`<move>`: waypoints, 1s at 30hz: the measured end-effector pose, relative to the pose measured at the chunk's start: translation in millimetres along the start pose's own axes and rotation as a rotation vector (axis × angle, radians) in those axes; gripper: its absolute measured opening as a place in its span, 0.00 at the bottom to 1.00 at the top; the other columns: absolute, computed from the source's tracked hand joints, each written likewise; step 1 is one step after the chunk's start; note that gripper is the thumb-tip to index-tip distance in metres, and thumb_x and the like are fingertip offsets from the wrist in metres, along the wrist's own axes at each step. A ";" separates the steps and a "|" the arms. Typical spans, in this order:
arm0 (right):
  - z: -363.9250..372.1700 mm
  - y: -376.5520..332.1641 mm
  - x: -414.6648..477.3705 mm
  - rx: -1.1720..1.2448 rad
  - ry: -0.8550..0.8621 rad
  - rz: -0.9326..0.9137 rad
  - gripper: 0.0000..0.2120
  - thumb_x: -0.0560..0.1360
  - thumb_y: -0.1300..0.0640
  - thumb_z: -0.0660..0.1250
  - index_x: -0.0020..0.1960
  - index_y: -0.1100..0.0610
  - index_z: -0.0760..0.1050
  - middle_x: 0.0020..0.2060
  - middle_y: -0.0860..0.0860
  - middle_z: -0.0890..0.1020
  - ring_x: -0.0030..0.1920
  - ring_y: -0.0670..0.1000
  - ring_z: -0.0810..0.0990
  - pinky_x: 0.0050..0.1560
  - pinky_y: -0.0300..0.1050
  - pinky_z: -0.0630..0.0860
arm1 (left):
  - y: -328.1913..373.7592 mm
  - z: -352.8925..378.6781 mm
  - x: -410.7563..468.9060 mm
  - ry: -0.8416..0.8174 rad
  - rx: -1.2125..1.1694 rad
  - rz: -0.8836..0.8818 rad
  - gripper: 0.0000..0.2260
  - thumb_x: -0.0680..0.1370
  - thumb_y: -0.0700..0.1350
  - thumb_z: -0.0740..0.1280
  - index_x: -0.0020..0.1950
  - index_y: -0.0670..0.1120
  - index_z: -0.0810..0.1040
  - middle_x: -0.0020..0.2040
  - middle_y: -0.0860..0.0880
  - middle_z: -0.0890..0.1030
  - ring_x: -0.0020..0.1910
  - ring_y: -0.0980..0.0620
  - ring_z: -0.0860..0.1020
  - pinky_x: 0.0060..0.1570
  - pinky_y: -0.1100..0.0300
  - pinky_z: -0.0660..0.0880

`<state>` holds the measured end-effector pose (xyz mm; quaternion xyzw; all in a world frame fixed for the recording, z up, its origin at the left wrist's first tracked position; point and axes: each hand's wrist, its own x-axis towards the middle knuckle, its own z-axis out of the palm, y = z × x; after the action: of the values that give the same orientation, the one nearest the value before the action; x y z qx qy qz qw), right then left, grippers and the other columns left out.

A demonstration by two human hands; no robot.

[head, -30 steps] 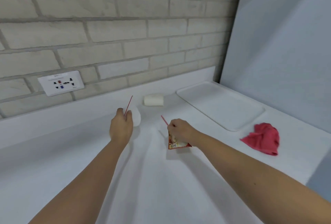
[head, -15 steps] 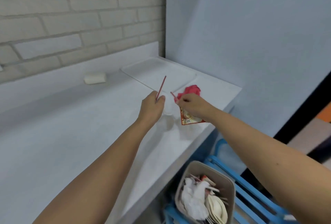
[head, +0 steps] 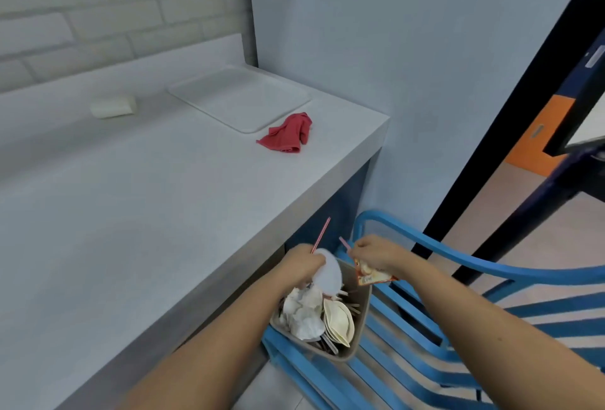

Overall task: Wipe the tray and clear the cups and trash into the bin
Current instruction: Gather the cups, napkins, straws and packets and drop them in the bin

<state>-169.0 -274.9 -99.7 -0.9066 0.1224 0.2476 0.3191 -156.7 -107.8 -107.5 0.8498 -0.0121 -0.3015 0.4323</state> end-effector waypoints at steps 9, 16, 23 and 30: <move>49.2 -4.6 18.4 0.029 -0.137 0.019 0.20 0.80 0.46 0.56 0.52 0.62 0.75 0.47 0.58 0.81 0.48 0.54 0.80 0.52 0.48 0.74 | -71.4 15.6 13.5 0.101 0.057 -0.304 0.16 0.78 0.41 0.58 0.63 0.36 0.71 0.59 0.39 0.76 0.54 0.44 0.76 0.47 0.57 0.72; 53.7 0.4 46.4 0.147 0.044 0.097 0.15 0.80 0.52 0.59 0.36 0.56 0.69 0.31 0.50 0.69 0.30 0.46 0.68 0.34 0.39 0.67 | -70.0 28.5 8.6 0.028 -0.101 -0.318 0.18 0.80 0.48 0.60 0.67 0.42 0.69 0.63 0.38 0.75 0.65 0.39 0.73 0.58 0.49 0.74; 62.3 -11.3 56.6 0.194 0.092 0.169 0.14 0.80 0.48 0.57 0.56 0.59 0.67 0.46 0.56 0.76 0.45 0.53 0.75 0.48 0.46 0.75 | -64.9 28.0 6.8 -0.034 -0.298 -0.346 0.23 0.80 0.56 0.56 0.70 0.44 0.67 0.64 0.41 0.74 0.63 0.42 0.73 0.60 0.50 0.70; 49.0 -14.0 51.8 -0.079 -0.048 0.089 0.15 0.78 0.60 0.58 0.61 0.65 0.73 0.49 0.58 0.78 0.37 0.48 0.72 0.32 0.36 0.67 | -79.7 23.3 30.7 0.018 -0.211 -0.381 0.30 0.78 0.63 0.52 0.68 0.42 0.71 0.66 0.42 0.74 0.65 0.44 0.72 0.67 0.49 0.68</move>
<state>-138.0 -236.1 -152.7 -0.9060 0.1451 0.2879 0.2744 -162.9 -83.5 -192.4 0.7894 0.1844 -0.3697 0.4540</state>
